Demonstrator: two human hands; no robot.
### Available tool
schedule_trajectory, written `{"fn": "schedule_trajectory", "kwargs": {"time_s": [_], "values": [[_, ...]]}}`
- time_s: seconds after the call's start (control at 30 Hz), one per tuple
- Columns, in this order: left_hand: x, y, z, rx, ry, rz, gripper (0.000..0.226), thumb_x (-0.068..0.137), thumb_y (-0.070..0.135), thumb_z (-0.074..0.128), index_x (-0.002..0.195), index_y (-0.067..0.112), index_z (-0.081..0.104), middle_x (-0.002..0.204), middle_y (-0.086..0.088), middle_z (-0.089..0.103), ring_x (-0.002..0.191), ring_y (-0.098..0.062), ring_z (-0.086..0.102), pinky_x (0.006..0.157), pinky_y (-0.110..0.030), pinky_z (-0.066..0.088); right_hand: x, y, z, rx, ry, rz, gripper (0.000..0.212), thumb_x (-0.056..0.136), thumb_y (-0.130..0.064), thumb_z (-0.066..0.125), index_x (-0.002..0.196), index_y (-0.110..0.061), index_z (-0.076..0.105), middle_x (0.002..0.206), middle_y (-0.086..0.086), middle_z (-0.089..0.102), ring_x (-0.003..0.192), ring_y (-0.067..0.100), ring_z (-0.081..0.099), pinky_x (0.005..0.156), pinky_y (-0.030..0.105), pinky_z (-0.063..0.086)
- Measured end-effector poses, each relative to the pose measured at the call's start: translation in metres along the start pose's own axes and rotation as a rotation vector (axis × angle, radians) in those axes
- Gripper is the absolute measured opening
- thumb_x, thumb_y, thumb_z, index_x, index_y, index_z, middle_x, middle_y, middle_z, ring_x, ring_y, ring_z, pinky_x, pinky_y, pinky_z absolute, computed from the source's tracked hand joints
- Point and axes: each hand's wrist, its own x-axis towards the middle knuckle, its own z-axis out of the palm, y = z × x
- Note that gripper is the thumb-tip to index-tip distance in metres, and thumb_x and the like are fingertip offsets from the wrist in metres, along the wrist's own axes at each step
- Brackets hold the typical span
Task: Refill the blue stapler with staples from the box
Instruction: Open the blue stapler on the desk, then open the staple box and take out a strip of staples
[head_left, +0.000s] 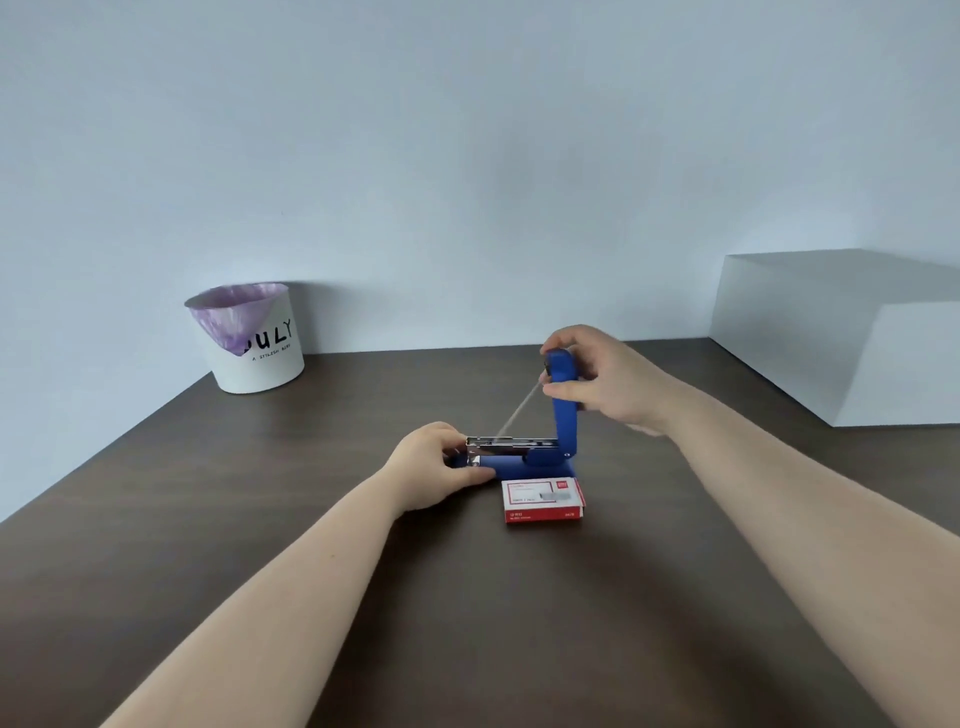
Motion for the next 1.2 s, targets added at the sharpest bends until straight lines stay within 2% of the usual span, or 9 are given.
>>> {"fn": "schedule_trajectory", "kwargs": {"time_s": [0.17,0.3,0.43,0.53,0.7,0.87,0.97,1.1,1.2], "values": [[-0.002,-0.001,-0.002,-0.003,0.003,-0.027,0.034,0.070,0.044,0.072,0.084,0.013,0.068,0.093,-0.007,0.062,0.087,-0.023,0.058,0.081,-0.039,0.048,-0.017,0.025,-0.011,0.431,0.097,0.070,0.027,0.086,0.006,0.057,0.101,-0.015,0.050,0.101,0.017,0.058,0.103,0.026,0.060,0.087,0.052,0.054],[-0.005,-0.001,-0.006,-0.067,0.015,-0.060,0.031,0.069,0.038,0.076,0.088,0.015,0.068,0.096,-0.007,0.064,0.090,-0.023,0.060,0.084,-0.038,0.049,-0.021,0.035,-0.015,0.480,0.099,0.082,0.023,0.087,0.007,0.056,0.095,-0.013,0.050,0.103,0.020,0.062,0.106,0.028,0.064,0.083,0.050,0.056],[-0.008,-0.009,-0.013,-0.086,0.012,-0.088,0.025,0.069,0.035,0.077,0.086,0.021,0.067,0.097,-0.004,0.065,0.090,-0.021,0.061,0.083,-0.034,0.048,-0.032,0.057,-0.017,0.365,0.126,0.161,0.017,0.083,0.007,0.062,0.088,-0.007,0.055,0.103,0.021,0.064,0.097,0.030,0.067,0.079,0.033,0.060],[-0.009,-0.014,-0.015,-0.085,0.009,-0.083,0.026,0.069,0.035,0.077,0.087,0.020,0.067,0.096,-0.005,0.066,0.090,-0.022,0.061,0.081,-0.032,0.047,-0.039,0.068,-0.013,0.054,0.166,0.170,0.018,0.074,-0.002,0.074,0.088,-0.012,0.069,0.089,0.003,0.069,0.084,0.016,0.063,0.070,0.012,0.052],[-0.007,-0.017,-0.012,-0.150,0.006,-0.116,0.034,0.070,0.031,0.077,0.100,0.020,0.065,0.100,-0.004,0.067,0.095,-0.022,0.062,0.087,-0.034,0.049,-0.037,0.067,-0.013,-0.174,0.130,0.161,0.023,0.069,-0.014,0.081,0.090,-0.017,0.071,0.092,-0.004,0.071,0.083,0.009,0.064,0.073,0.012,0.046],[-0.013,-0.011,-0.007,-0.274,0.030,-0.116,0.071,0.069,0.028,0.079,0.132,0.028,0.045,0.123,0.003,0.054,0.116,-0.013,0.051,0.108,-0.033,0.038,-0.037,0.069,-0.007,-0.312,0.134,0.114,0.031,0.068,-0.022,0.082,0.095,-0.021,0.065,0.091,-0.008,0.068,0.087,0.007,0.061,0.076,0.019,0.042],[-0.017,-0.003,-0.001,-0.188,0.226,-0.063,0.067,0.073,0.038,0.074,0.132,0.029,0.045,0.129,0.004,0.046,0.124,-0.014,0.039,0.110,-0.033,0.030,-0.039,0.069,-0.007,-0.335,0.197,0.084,0.036,0.071,-0.030,0.079,0.102,-0.029,0.062,0.103,-0.010,0.066,0.101,0.007,0.056,0.087,0.024,0.038],[-0.030,0.005,0.004,-0.077,0.587,0.077,0.045,0.073,0.056,0.055,0.100,0.021,0.066,0.096,0.003,0.057,0.094,-0.016,0.051,0.085,-0.028,0.043,-0.045,0.053,-0.001,-0.422,0.222,0.002,0.020,0.078,-0.035,0.071,0.096,-0.026,0.066,0.096,-0.007,0.066,0.088,0.009,0.055,0.076,0.020,0.040],[-0.036,0.012,0.007,-0.006,0.459,0.148,0.042,0.070,0.061,0.055,0.077,0.022,0.068,0.065,0.013,0.051,0.067,-0.008,0.048,0.064,-0.023,0.038,-0.051,0.039,0.006,-0.415,0.036,0.028,0.023,0.076,-0.035,0.074,0.094,-0.022,0.070,0.084,-0.003,0.066,0.068,0.008,0.054,0.065,0.018,0.043]]}}
